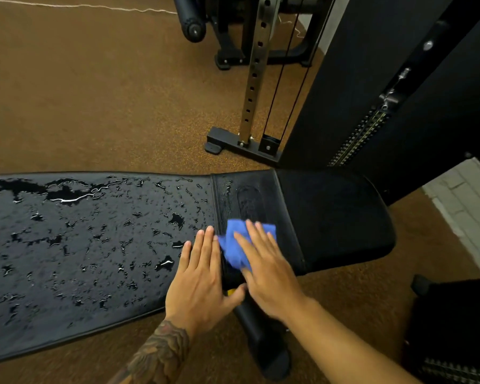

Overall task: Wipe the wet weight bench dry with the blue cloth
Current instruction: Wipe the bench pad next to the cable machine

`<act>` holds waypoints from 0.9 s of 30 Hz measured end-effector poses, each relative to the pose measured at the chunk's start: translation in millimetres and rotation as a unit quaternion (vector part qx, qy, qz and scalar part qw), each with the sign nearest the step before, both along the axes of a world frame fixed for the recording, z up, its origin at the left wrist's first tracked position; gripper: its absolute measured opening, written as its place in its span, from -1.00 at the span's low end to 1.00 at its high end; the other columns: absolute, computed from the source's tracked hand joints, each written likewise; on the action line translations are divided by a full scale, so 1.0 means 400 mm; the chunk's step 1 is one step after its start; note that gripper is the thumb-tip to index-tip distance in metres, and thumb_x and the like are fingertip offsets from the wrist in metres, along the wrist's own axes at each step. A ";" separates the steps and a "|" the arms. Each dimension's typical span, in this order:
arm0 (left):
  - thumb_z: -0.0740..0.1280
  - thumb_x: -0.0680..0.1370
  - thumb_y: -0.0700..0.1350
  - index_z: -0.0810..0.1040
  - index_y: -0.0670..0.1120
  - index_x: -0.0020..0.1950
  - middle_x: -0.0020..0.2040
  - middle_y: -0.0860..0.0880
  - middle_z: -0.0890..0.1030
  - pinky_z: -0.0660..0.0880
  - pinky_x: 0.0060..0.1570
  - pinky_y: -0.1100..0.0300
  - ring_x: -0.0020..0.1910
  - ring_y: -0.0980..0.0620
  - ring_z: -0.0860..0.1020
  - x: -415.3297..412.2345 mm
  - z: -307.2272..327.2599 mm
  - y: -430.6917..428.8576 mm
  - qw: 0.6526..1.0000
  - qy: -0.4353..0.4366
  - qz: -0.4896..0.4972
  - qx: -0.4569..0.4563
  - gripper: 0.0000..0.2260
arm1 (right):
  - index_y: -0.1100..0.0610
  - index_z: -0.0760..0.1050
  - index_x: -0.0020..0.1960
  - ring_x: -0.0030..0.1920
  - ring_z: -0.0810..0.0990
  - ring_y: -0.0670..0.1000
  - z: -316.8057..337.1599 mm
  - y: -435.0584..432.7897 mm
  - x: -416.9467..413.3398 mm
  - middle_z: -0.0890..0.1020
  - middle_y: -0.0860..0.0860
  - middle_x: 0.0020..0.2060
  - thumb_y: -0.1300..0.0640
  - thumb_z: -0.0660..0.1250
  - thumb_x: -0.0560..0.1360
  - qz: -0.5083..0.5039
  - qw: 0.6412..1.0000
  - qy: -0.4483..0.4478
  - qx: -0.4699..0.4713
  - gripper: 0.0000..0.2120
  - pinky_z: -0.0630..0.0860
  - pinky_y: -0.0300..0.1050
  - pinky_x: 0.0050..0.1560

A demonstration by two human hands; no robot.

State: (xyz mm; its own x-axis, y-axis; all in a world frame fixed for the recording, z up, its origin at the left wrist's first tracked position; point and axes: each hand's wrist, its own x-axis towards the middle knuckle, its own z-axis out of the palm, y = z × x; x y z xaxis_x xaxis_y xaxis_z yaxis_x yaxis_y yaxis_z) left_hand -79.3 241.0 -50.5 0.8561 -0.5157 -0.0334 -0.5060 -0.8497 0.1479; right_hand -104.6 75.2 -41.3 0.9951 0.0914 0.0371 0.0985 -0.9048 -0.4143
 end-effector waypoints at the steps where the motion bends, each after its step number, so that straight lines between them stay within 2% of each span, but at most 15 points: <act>1: 0.17 0.42 0.38 0.28 -0.31 0.47 0.53 -0.25 0.21 0.13 0.43 -0.13 0.52 -0.18 0.19 0.000 0.000 0.000 1.000 0.001 -0.001 -0.003 -0.11 | 0.05 0.11 0.52 0.54 -0.03 0.02 -0.001 -0.022 -0.056 0.10 0.07 0.53 0.06 0.09 0.51 0.013 1.000 -0.003 -0.005 -0.42 -0.05 0.03 0.51; 4: 0.19 0.42 0.39 0.27 -0.31 0.48 0.54 -0.24 0.19 0.13 0.43 -0.14 0.53 -0.17 0.17 0.001 0.000 -0.001 1.000 -0.001 0.001 -0.005 -0.09 | 0.02 0.14 0.51 0.53 0.02 0.01 -0.006 -0.110 -0.139 0.16 0.07 0.52 0.11 0.13 0.47 0.008 1.000 0.002 -0.027 -0.40 0.01 -0.01 0.48; 8: 0.13 0.45 0.41 0.23 -0.31 0.50 0.55 -0.24 0.17 0.14 0.44 -0.16 0.54 -0.17 0.14 -0.001 0.006 -0.004 1.000 -0.007 0.006 0.005 -0.09 | 0.04 0.19 0.49 0.54 -0.03 -0.02 0.000 -0.134 -0.064 0.13 0.05 0.52 0.09 0.15 0.48 -0.064 0.998 0.005 -0.019 -0.43 -0.06 -0.06 0.51; 13: 0.11 0.46 0.41 0.23 -0.30 0.50 0.55 -0.23 0.16 0.14 0.44 -0.17 0.55 -0.16 0.12 -0.001 0.006 -0.006 1.000 -0.004 0.011 0.018 -0.10 | 0.14 0.29 0.44 0.52 0.06 0.18 -0.001 -0.082 0.126 0.19 0.19 0.50 0.08 0.20 0.53 -0.159 0.986 -0.026 -0.035 -0.51 -0.05 0.08 0.49; 18: 0.11 0.44 0.41 0.22 -0.30 0.51 0.55 -0.23 0.17 0.14 0.45 -0.16 0.55 -0.16 0.12 -0.002 0.009 -0.010 0.999 -0.010 0.013 0.031 -0.09 | 0.15 0.18 0.50 0.53 -0.02 0.18 0.008 0.001 0.212 0.09 0.20 0.52 0.05 0.17 0.58 -0.095 0.995 -0.010 -0.032 -0.48 -0.12 0.11 0.51; 21: 0.12 0.44 0.42 0.20 -0.29 0.52 0.54 -0.23 0.18 0.12 0.47 -0.15 0.55 -0.16 0.12 -0.002 0.006 -0.008 0.999 -0.009 0.012 0.036 -0.07 | 0.20 0.23 0.47 0.52 0.05 0.19 0.006 0.011 0.124 0.16 0.21 0.50 0.08 0.16 0.55 -0.013 1.000 -0.013 -0.010 -0.48 -0.01 0.16 0.50; 23: 0.12 0.44 0.41 0.20 -0.30 0.51 0.54 -0.24 0.18 0.11 0.47 -0.14 0.55 -0.17 0.12 -0.003 0.005 -0.007 0.999 -0.010 0.009 0.037 -0.07 | 0.20 0.29 0.44 0.51 0.12 0.16 0.008 -0.018 0.029 0.23 0.19 0.48 0.06 0.12 0.52 0.028 0.999 -0.005 -0.013 -0.48 0.04 0.10 0.50; 25: 0.16 0.43 0.41 0.21 -0.31 0.50 0.54 -0.24 0.17 0.10 0.46 -0.14 0.54 -0.17 0.13 -0.002 0.006 -0.007 0.999 -0.012 0.010 0.036 -0.07 | 0.19 0.33 0.42 0.49 0.17 0.14 0.013 -0.074 -0.044 0.27 0.17 0.47 0.06 0.11 0.48 0.038 0.999 0.005 -0.027 -0.47 0.09 0.08 0.47; 27: 0.15 0.43 0.41 0.22 -0.31 0.50 0.55 -0.24 0.17 0.09 0.47 -0.14 0.55 -0.17 0.12 -0.003 0.008 -0.008 0.999 -0.015 0.013 0.037 -0.07 | 0.19 0.34 0.41 0.48 0.20 0.15 0.021 -0.124 -0.060 0.29 0.18 0.46 0.06 0.12 0.46 0.006 0.999 0.010 -0.030 -0.46 0.15 0.11 0.45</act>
